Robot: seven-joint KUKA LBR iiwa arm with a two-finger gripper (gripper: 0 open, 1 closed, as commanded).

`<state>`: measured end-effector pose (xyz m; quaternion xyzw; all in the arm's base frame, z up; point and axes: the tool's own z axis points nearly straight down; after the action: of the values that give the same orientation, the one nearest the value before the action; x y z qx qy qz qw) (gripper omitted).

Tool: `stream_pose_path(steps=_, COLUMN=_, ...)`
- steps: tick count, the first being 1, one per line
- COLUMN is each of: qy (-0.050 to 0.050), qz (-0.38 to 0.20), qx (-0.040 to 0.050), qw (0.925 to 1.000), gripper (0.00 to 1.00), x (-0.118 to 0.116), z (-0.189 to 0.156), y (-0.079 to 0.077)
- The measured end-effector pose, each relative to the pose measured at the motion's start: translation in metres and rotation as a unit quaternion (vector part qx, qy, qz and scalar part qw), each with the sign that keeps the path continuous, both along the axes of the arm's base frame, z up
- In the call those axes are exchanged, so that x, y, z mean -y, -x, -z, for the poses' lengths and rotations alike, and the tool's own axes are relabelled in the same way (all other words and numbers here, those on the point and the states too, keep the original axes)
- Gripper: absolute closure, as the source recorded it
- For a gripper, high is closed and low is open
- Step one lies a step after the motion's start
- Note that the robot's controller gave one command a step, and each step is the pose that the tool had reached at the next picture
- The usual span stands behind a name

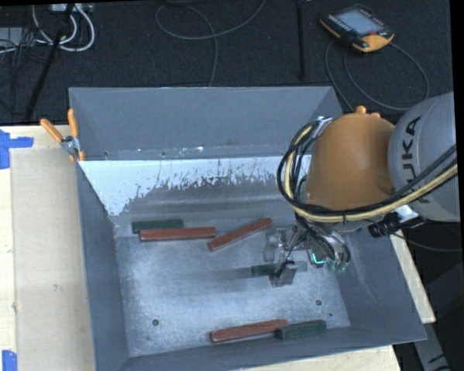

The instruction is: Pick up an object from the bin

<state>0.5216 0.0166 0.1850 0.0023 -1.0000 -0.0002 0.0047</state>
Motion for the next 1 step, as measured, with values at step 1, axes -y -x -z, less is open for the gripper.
stream_pose_path(steps=1, qy=0.000, qz=0.001, qx=0.0040, qw=1.0000, gripper=1.00, x=0.0002, z=-0.0037, y=-0.0018)
